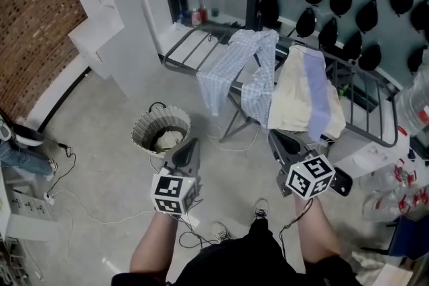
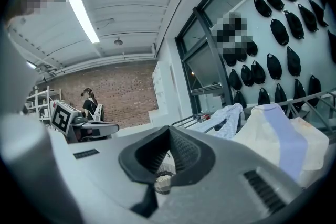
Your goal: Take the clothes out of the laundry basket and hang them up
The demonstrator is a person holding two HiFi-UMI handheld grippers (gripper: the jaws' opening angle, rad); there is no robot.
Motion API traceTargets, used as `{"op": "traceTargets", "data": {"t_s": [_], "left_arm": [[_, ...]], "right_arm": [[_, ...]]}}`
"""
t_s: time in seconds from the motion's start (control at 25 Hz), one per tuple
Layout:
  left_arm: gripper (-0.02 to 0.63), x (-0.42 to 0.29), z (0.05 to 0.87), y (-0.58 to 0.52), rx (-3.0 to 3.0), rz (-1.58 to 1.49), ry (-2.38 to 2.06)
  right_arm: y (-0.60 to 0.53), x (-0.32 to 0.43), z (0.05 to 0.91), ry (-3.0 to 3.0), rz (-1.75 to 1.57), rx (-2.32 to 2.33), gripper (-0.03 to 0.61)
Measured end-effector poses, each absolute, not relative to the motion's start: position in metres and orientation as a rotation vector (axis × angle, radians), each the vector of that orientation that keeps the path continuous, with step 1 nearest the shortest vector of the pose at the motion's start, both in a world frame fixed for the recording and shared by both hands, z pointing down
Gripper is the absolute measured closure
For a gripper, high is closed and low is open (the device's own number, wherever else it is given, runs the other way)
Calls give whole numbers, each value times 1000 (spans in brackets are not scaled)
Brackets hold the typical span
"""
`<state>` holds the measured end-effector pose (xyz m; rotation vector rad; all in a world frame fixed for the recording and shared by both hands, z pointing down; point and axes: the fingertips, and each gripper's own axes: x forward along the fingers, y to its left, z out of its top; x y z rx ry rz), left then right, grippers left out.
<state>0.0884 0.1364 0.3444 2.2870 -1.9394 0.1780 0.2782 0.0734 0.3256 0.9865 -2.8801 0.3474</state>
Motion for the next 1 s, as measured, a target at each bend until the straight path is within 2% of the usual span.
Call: {"op": "traceTargets", "data": {"t_s": [1.0], "left_arm": [[604,93,344,154,2292,172,-1950]], "right_arm": [[92,281,329,-2867,342,976,574]]}}
